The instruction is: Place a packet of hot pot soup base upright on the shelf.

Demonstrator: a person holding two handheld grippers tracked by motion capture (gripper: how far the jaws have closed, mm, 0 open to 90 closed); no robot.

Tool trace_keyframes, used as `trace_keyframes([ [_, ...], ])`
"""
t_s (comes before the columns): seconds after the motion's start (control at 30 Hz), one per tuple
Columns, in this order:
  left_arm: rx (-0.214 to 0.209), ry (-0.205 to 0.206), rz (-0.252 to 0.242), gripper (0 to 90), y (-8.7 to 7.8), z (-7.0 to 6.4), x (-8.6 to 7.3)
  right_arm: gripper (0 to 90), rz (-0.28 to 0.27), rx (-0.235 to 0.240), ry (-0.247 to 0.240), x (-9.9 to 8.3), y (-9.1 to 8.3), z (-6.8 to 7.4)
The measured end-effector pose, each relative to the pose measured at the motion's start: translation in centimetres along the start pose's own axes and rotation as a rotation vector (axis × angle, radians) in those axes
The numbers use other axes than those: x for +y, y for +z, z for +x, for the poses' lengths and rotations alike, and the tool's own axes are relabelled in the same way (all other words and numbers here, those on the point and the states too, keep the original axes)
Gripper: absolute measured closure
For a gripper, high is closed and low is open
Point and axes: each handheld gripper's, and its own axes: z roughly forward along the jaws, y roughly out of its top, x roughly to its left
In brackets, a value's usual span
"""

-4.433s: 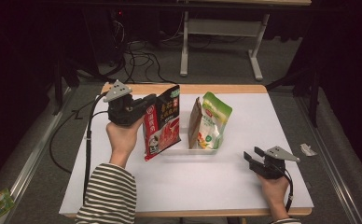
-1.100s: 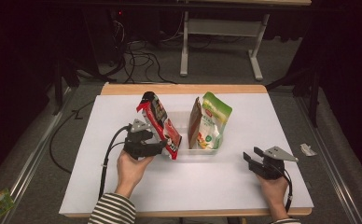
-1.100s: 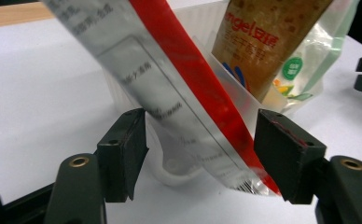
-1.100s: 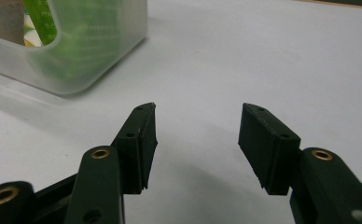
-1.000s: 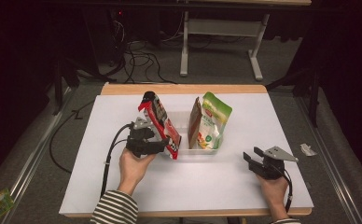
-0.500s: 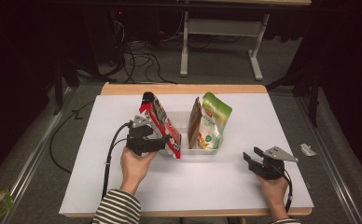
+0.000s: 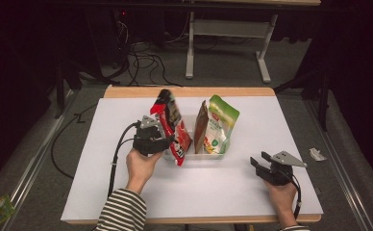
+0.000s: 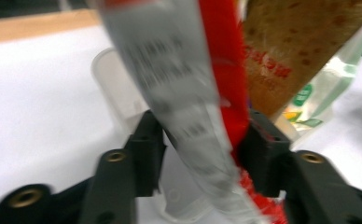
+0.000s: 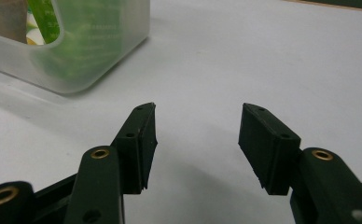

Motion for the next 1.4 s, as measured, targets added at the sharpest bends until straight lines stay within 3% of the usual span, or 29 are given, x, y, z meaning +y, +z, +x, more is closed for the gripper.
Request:
trace_keyframes([
  [0.1, 0.014, 0.041, -0.004, 58.9, 0.9, 0.0, 0.7, 46.7, -0.001, 0.001, -0.004, 0.0, 0.0, 0.0],
  [0.27, 0.076, 0.185, 0.002, 62.0, 2.5, -0.2, 1.5, 46.6, 0.0, 0.002, -0.003, 0.0, 0.0, 0.0],
  [0.33, 0.093, 0.154, 0.027, 60.6, 2.7, 0.6, 1.4, 46.6, -0.001, 0.001, -0.005, 0.0, 0.0, 0.0],
  [0.4, 0.059, 0.126, 0.018, 58.4, 2.4, 1.3, 0.9, 46.6, -0.003, 0.001, -0.003, 0.0, 0.0, 0.0],
  [0.5, 0.074, 0.147, 0.035, 54.9, 1.8, 1.1, -0.4, 46.6, -0.001, 0.001, -0.002, 0.0, 0.0, 0.0],
  [0.6, 0.07, 0.149, 0.021, 55.7, 0.9, 1.0, -1.5, 46.6, -0.001, 0.003, -0.009, 0.0, 0.0, 0.0],
  [0.77, 0.071, 0.141, 0.024, 63.3, -0.2, 0.8, -2.5, 46.6, 0.003, -0.001, -0.008, 0.0, 0.1, 0.1],
  [1.1, 0.117, 0.191, 0.065, 72.7, -0.3, 0.1, -2.7, 46.6, 0.019, -0.008, -0.018, 0.1, 0.2, 0.2],
  [1.2, 0.114, 0.175, 0.07, 73.9, -0.4, 0.1, -2.5, 46.6, 0.018, -0.006, -0.02, 0.1, 0.2, 0.2],
  [1.27, 0.106, 0.149, 0.027, 77.7, -0.8, 0.3, -2.3, 46.6, 0.018, -0.008, -0.017, 0.1, 0.2, 0.2],
  [1.33, 0.119, 0.114, 0.0, 64.4, -0.8, 0.5, -2.0, 46.5, 0.017, -0.006, -0.017, 0.1, 0.2, 0.2],
  [1.4, 0.132, 0.121, -0.007, 63.0, -0.6, 0.4, -1.6, 46.5, 0.018, -0.005, -0.015, 0.1, 0.2, 0.2],
])
